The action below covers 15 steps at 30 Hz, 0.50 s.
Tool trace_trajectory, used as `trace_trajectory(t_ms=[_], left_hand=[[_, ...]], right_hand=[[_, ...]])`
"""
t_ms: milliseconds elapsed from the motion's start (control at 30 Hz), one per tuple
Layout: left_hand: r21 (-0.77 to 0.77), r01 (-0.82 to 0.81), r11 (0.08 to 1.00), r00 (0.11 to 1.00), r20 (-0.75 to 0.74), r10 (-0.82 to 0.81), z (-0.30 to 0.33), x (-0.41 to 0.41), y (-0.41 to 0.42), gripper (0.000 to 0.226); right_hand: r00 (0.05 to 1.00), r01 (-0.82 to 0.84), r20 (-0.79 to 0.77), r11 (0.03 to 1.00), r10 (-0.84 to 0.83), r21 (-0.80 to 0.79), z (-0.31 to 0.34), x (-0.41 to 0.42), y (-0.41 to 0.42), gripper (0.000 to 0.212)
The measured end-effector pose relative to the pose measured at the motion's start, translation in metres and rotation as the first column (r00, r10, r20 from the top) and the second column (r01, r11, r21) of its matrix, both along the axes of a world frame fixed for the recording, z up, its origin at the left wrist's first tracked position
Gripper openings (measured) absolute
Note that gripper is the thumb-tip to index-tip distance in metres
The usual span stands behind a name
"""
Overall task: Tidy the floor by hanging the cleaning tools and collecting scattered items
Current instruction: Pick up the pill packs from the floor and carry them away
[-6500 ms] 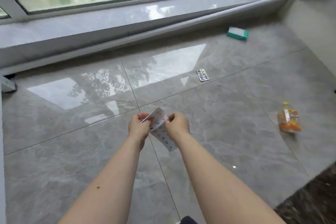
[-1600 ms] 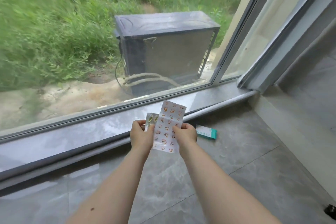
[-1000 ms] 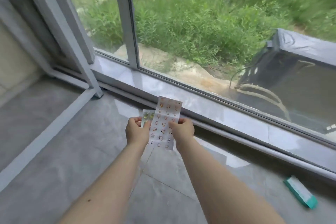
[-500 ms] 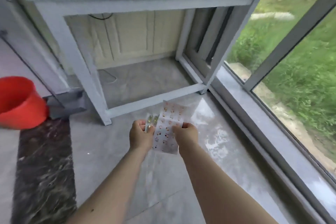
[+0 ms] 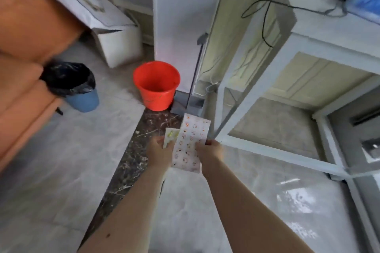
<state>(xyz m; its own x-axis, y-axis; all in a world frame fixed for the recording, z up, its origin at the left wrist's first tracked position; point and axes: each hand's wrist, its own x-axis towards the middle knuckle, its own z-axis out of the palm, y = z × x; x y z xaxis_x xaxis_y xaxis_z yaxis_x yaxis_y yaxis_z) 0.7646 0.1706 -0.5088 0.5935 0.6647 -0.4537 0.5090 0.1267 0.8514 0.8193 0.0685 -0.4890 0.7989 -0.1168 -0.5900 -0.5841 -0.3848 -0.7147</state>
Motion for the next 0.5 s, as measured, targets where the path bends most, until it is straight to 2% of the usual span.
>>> trace_trajectory(t_ms=[133,267,400,500], left_hand=[[0.028,-0.11,0.994,0.994,0.015,0.11,0.005,-0.003,0.06,0.021],[0.046,-0.205,0.978,0.978,-0.023,0.207,0.006,0.006,0.119,0.038],[0.05,-0.296,0.954,0.954,-0.032,0.297,0.007,0.031,0.181,0.037],[0.058,-0.37,0.927,0.928,-0.022,0.372,0.007,0.058,0.227,0.035]], right_hand=[[0.992,-0.125,0.024,0.992,0.126,-0.024,-0.002,0.012,0.07,0.015],[0.98,-0.199,-0.022,0.98,0.199,-0.002,-0.005,0.032,0.136,0.021],[0.965,-0.253,-0.057,0.967,0.254,0.032,-0.006,0.06,0.205,0.021],[0.944,-0.329,-0.029,0.944,0.329,0.006,-0.005,0.09,0.255,0.018]])
